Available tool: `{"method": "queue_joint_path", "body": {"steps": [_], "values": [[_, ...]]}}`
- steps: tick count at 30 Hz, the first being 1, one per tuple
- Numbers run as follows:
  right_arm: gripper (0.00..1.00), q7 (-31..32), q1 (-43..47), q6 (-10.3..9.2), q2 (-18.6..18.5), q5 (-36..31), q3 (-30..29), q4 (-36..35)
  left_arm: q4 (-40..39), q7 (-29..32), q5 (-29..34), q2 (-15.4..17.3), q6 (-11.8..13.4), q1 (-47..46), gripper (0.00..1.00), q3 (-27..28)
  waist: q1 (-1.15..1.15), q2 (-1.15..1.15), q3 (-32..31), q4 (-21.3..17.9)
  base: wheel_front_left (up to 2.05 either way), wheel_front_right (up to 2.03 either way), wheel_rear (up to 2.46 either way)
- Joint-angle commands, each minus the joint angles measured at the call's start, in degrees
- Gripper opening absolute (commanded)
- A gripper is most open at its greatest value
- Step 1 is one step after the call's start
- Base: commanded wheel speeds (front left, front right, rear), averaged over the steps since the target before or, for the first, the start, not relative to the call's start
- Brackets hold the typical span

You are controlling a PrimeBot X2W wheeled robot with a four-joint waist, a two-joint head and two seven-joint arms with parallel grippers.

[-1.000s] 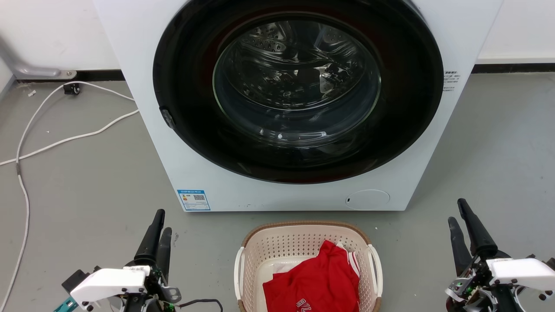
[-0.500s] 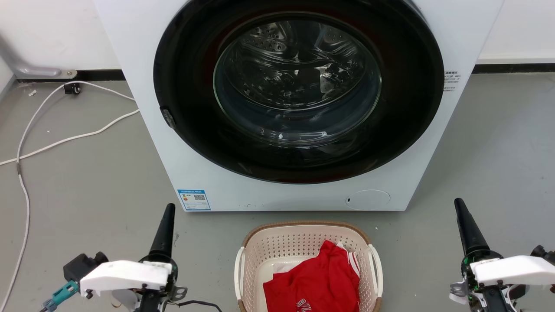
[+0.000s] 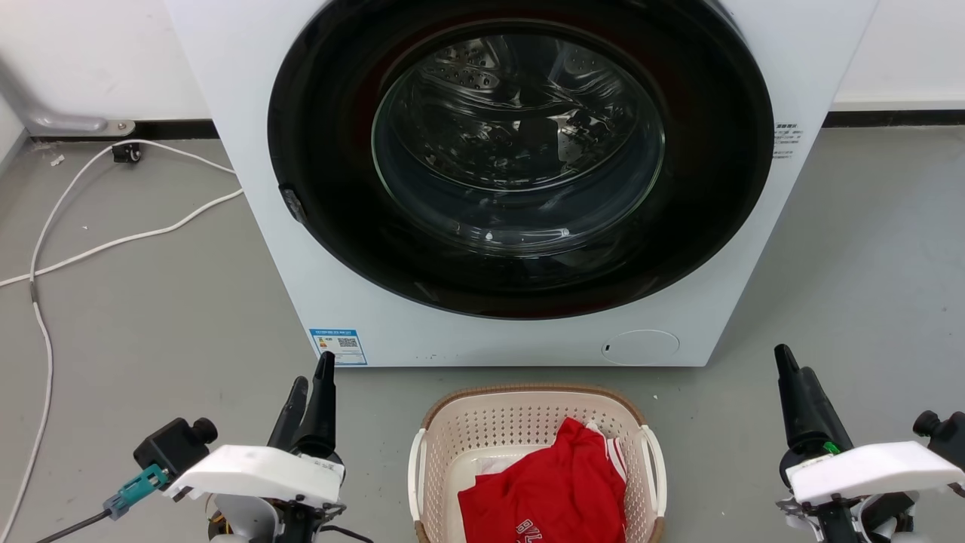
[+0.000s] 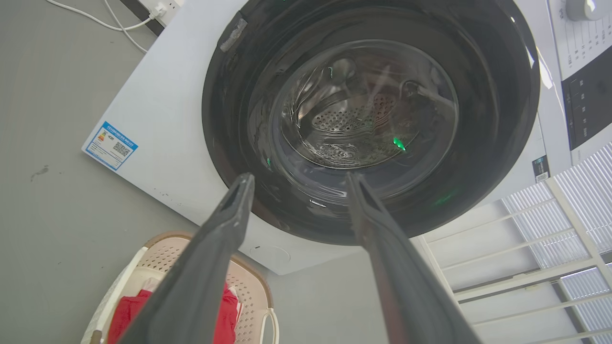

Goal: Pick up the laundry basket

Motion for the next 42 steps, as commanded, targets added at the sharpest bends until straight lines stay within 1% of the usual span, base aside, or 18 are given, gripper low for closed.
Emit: {"method": "queue_joint_path", "body": {"steps": [1, 11, 19, 32, 42], "values": [[1.00, -0.5, -0.5, 0.01, 0.0, -2.6, 0.2, -1.2, -1.0, -0.6, 2.6, 0.2, 0.5, -0.3, 1.00, -0.4, 0.00, 0.00, 0.0, 0.0, 0.00, 0.00, 0.00], [1.00, -0.6, -0.3, 0.02, 0.1, -12.4, 0.6, -2.1, -1.4, -2.5, 12.1, 0.5, 1.6, -0.2, 1.00, -2.1, 0.00, 0.00, 0.2, 0.3, 0.00, 0.00, 0.00], [1.00, -0.7, 0.2, 0.01, 0.2, -19.1, 0.9, -3.2, -1.2, -4.0, 18.3, 0.9, 2.4, -0.3, 1.00, -3.5, 0.00, 0.00, 0.2, 0.4, 0.00, 0.00, 0.00], [1.00, -0.4, 1.3, 0.01, 0.2, -27.3, 1.3, -4.7, -1.1, -6.0, 27.3, 1.5, 3.6, -0.4, 1.00, -5.9, 0.00, 0.00, 0.2, 0.6, 0.00, 0.00, 0.00], [1.00, -0.4, 1.9, 0.01, 0.2, -32.4, 1.5, -5.6, -1.2, -7.3, 32.6, 1.8, 4.5, -0.4, 1.00, -7.2, 0.00, 0.00, 0.1, 0.7, 0.00, 0.00, 0.00]]}}
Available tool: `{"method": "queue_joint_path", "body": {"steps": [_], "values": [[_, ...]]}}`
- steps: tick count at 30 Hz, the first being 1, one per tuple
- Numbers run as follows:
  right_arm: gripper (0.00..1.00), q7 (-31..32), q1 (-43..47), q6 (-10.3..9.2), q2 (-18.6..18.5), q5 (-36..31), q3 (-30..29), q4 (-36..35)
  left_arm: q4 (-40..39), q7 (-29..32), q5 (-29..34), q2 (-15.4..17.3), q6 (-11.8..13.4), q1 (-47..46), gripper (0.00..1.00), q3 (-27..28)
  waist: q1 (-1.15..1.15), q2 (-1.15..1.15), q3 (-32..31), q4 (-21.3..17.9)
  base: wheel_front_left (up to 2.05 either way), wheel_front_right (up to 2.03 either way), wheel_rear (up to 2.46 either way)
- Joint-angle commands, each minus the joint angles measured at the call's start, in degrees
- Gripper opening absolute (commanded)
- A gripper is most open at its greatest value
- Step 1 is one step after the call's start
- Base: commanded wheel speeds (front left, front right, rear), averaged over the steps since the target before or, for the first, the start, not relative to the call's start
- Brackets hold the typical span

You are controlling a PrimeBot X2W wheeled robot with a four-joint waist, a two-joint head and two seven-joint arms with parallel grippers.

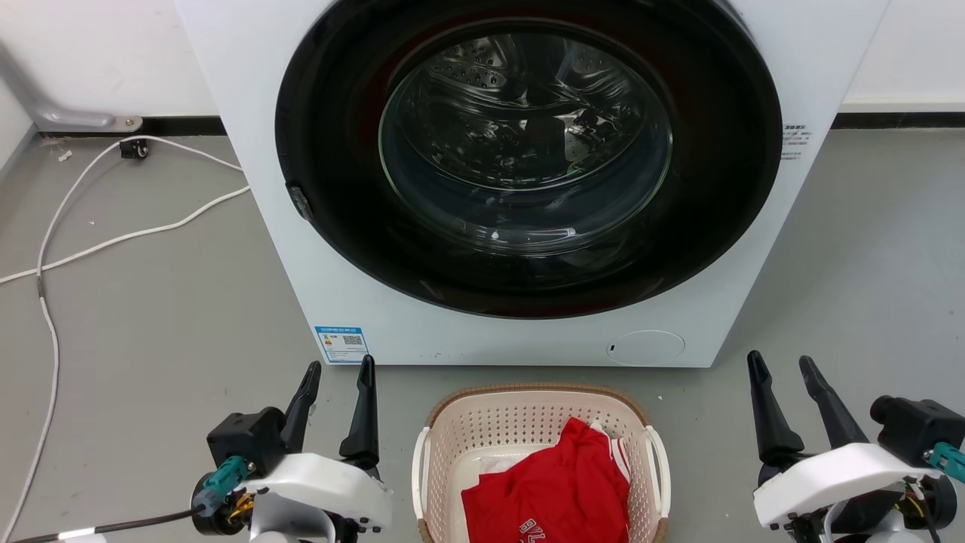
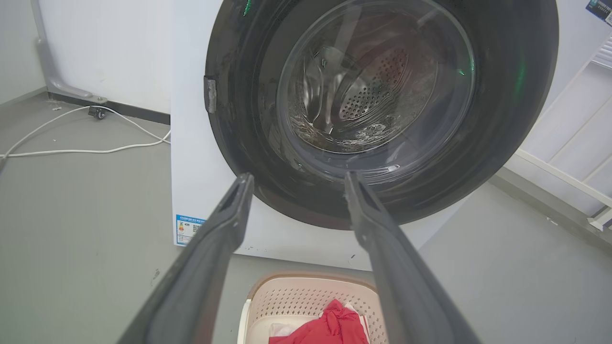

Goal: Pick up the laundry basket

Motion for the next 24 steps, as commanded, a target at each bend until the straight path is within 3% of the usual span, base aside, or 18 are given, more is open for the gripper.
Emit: {"method": "queue_joint_path", "body": {"steps": [1, 24], "values": [[1.00, 0.0, 0.2, 0.00, 0.0, -1.3, 0.1, -0.7, -0.5, -0.5, 1.3, 0.2, 0.4, -0.5, 1.00, -0.2, 0.00, 0.00, 0.0, 0.0, 0.00, 0.00, 0.00], [1.00, -1.6, 1.7, -0.01, 0.1, -10.7, 0.3, -1.3, 0.9, -3.4, 11.3, 0.1, 1.3, -0.1, 1.00, -2.2, 0.00, 0.00, 0.1, 0.1, 0.00, 0.00, 0.00]]}}
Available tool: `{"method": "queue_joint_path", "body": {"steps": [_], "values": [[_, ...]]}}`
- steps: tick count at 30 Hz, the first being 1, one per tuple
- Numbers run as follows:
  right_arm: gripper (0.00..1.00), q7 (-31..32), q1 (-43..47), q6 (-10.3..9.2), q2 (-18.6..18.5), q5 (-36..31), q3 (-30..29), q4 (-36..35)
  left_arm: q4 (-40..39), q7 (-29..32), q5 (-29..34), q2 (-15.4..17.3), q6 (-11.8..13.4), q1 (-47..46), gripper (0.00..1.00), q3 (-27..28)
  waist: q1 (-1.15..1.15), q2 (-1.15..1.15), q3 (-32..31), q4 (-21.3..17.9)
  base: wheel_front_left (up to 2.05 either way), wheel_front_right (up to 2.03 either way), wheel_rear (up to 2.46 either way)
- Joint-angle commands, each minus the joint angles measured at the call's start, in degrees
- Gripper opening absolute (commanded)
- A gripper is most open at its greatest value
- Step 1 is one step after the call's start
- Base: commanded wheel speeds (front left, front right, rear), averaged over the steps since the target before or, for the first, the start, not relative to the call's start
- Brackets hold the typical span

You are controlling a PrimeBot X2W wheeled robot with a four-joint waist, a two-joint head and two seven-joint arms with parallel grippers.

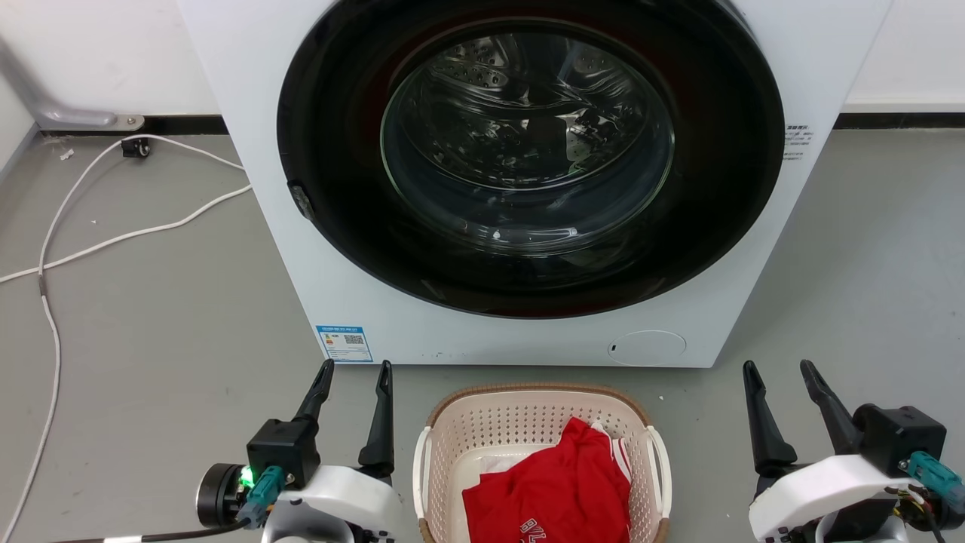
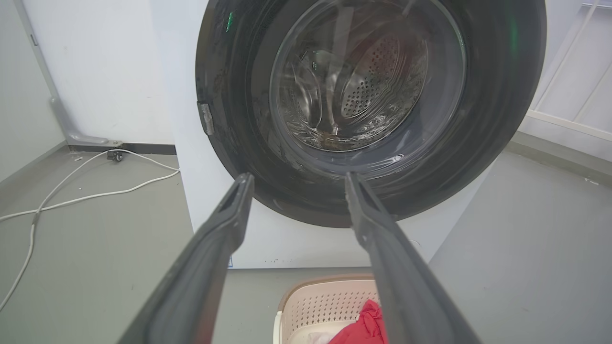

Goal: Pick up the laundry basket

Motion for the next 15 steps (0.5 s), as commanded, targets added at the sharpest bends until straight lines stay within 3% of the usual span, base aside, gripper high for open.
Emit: {"method": "queue_joint_path", "body": {"steps": [1, 15], "values": [[1.00, -0.4, 0.5, -0.02, 0.1, -1.2, 0.1, -0.5, 0.0, -0.5, 1.1, 0.0, 0.2, -0.1, 1.00, -0.2, 0.00, 0.00, 0.0, 0.0, 0.00, 0.00, 0.00], [1.00, -1.9, 1.4, -0.02, 0.1, -5.1, 0.2, -0.4, 0.5, -2.0, 5.1, -0.6, 0.0, 0.6, 1.00, -0.3, 0.00, 0.00, -0.1, 0.2, 0.00, 0.00, 0.00]]}}
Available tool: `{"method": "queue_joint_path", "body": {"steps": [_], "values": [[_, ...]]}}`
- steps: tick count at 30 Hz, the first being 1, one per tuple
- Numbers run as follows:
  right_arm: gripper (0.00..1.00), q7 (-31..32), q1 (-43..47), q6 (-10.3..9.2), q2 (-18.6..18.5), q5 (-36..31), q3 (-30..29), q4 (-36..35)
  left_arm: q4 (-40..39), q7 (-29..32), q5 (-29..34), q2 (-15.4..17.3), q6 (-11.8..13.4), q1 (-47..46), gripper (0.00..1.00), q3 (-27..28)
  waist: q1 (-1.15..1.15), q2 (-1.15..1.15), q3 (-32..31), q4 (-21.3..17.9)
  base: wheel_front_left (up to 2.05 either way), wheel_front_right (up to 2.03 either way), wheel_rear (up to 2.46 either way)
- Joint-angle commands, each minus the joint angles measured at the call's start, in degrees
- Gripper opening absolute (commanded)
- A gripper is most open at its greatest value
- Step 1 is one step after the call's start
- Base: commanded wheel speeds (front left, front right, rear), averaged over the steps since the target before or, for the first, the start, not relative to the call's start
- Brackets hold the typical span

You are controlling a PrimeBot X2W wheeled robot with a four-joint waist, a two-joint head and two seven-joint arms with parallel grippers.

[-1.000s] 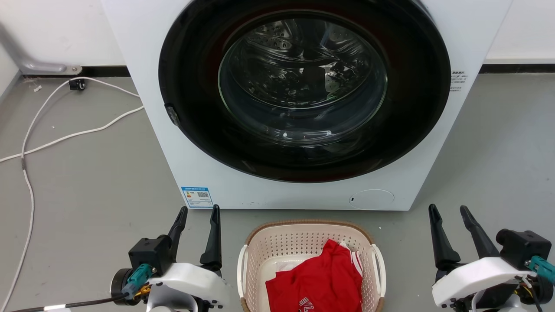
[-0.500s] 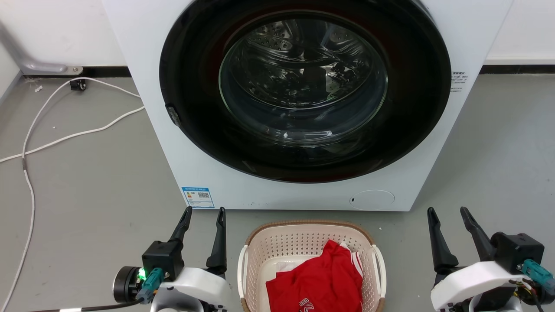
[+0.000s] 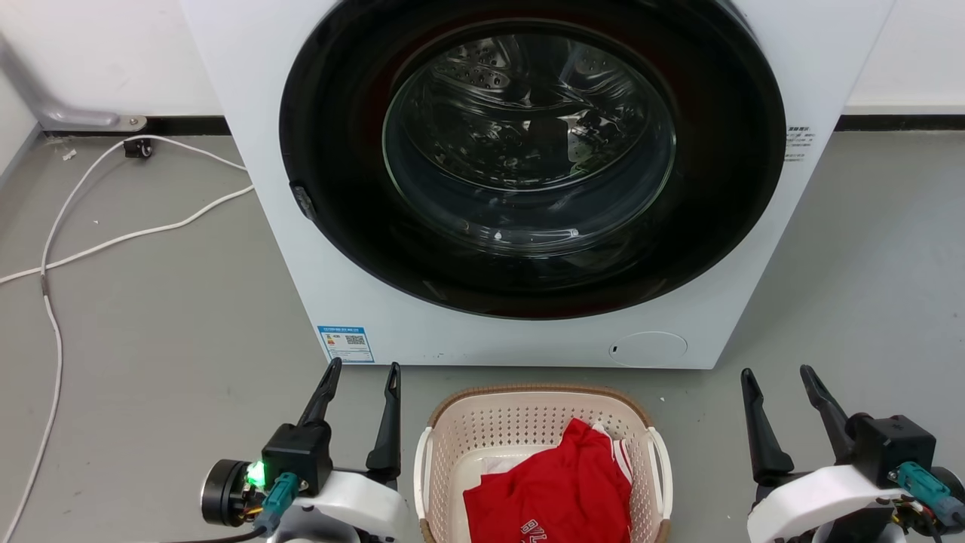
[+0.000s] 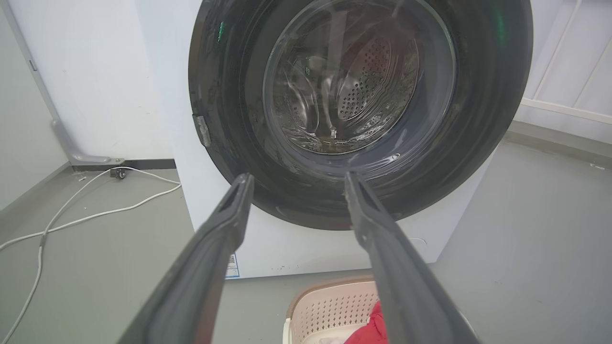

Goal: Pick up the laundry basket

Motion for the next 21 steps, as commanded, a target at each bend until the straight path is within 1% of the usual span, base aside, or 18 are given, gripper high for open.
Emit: {"method": "queue_joint_path", "body": {"steps": [1, 8, 21], "values": [[1.00, -0.5, 0.6, -0.02, 0.1, -1.0, 0.2, -0.2, 0.0, -0.5, 1.2, 0.0, 0.0, 0.6, 1.00, -0.1, 0.00, 0.00, 0.0, 0.0, 0.00, 0.00, 0.00], [1.00, -1.1, 0.9, -0.02, 0.1, -2.5, 0.3, 0.0, 0.5, -1.2, 3.4, -0.3, -0.1, 0.8, 1.00, -0.3, 0.00, 0.00, -0.1, 0.1, 0.00, 0.00, 0.00], [1.00, -1.5, 0.5, -0.02, 0.1, -1.4, -0.2, 0.8, 1.4, -1.2, 2.7, -0.6, -0.4, 0.8, 1.00, 0.1, 0.00, 0.00, 0.1, 0.0, 0.00, 0.00, 0.00]]}}
